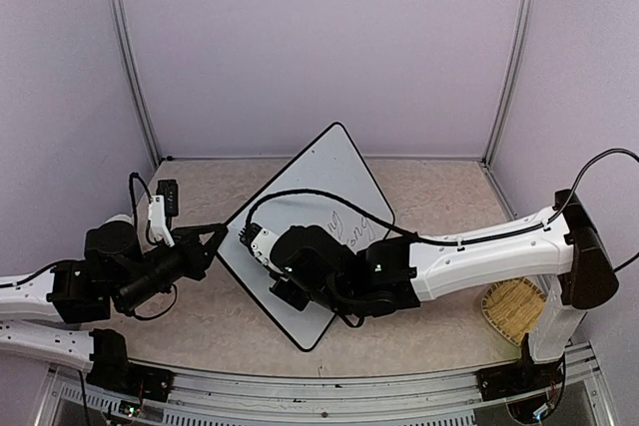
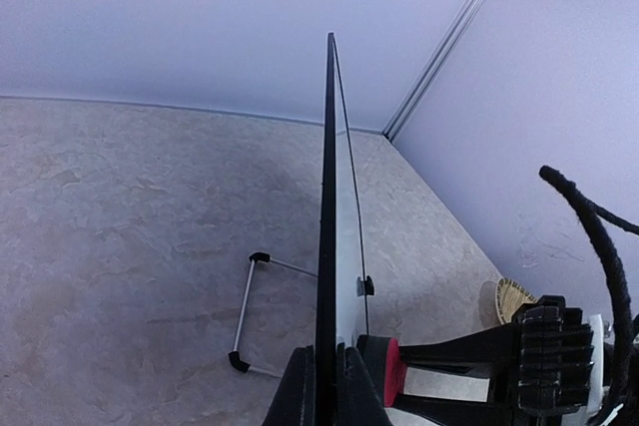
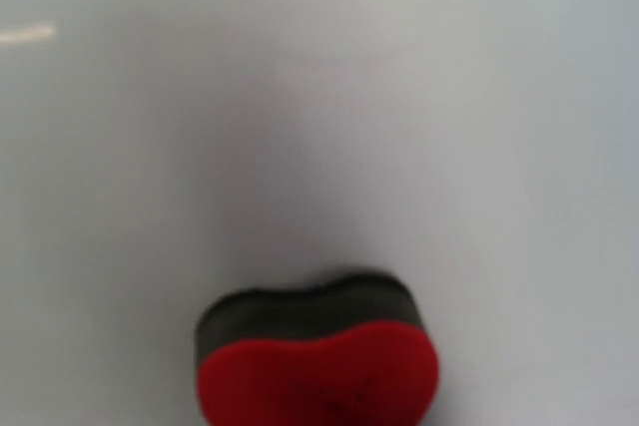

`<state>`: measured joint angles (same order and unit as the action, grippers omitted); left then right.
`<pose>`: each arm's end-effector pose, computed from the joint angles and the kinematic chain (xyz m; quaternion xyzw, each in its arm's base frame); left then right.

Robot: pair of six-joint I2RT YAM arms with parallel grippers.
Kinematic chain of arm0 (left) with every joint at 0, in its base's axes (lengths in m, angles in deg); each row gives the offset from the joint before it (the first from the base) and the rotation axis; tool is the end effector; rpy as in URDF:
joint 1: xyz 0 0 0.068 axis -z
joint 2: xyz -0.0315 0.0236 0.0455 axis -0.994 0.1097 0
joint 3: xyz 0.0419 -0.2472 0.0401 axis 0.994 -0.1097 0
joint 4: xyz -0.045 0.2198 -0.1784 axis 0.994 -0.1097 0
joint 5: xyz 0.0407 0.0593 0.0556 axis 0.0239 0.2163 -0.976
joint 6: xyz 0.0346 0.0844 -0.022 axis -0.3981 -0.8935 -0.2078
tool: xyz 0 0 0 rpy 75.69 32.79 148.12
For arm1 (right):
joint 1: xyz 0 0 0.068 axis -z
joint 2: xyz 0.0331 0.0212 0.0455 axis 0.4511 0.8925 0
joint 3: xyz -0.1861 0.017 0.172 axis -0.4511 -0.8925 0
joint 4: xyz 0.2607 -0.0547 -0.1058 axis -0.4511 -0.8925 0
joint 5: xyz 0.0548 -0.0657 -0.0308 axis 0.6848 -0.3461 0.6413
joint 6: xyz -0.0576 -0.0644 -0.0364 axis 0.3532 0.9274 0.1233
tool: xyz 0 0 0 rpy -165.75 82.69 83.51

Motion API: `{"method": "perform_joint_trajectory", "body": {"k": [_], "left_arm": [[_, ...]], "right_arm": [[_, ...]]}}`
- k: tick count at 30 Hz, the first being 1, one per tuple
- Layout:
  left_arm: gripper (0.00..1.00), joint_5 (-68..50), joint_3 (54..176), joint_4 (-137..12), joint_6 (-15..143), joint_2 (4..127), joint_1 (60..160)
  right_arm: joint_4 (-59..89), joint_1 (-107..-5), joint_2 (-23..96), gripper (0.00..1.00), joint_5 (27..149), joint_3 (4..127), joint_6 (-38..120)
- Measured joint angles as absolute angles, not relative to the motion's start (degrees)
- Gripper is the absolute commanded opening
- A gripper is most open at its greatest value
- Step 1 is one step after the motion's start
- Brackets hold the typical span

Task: Erase the whiteboard
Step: Erase the whiteboard at the center of the board.

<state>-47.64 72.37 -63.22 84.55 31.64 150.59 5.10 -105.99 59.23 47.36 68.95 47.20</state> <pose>0.1409 -0.2212 0.2529 0.0612 0.7554 -0.3414 0.5560 0.1337 0.4513 0.2064 -0.4357 0.7425 0.0870 0.5013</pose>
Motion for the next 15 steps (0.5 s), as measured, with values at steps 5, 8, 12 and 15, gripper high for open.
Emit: {"method": "perform_joint_trajectory", "body": {"k": [5,8,12,15], "left_arm": [[0.00,-48.45,72.13,-64.20,85.05,31.07,150.59],[0.00,-48.82,72.11,-64.44,85.43,31.05,150.59],[0.00,-48.84,72.07,-64.51,85.56,30.89,150.59],[0.00,-48.84,71.94,-64.55,85.56,30.70,150.59]], "right_arm": [[0.76,-106.32,60.54,0.19,44.90,69.80,43.68],[-1.41,-106.60,60.82,0.19,44.09,69.75,41.98],[-2.98,-107.28,60.84,0.19,43.61,68.97,39.73],[-3.90,-107.69,60.89,0.19,43.32,68.01,38.11]]}}
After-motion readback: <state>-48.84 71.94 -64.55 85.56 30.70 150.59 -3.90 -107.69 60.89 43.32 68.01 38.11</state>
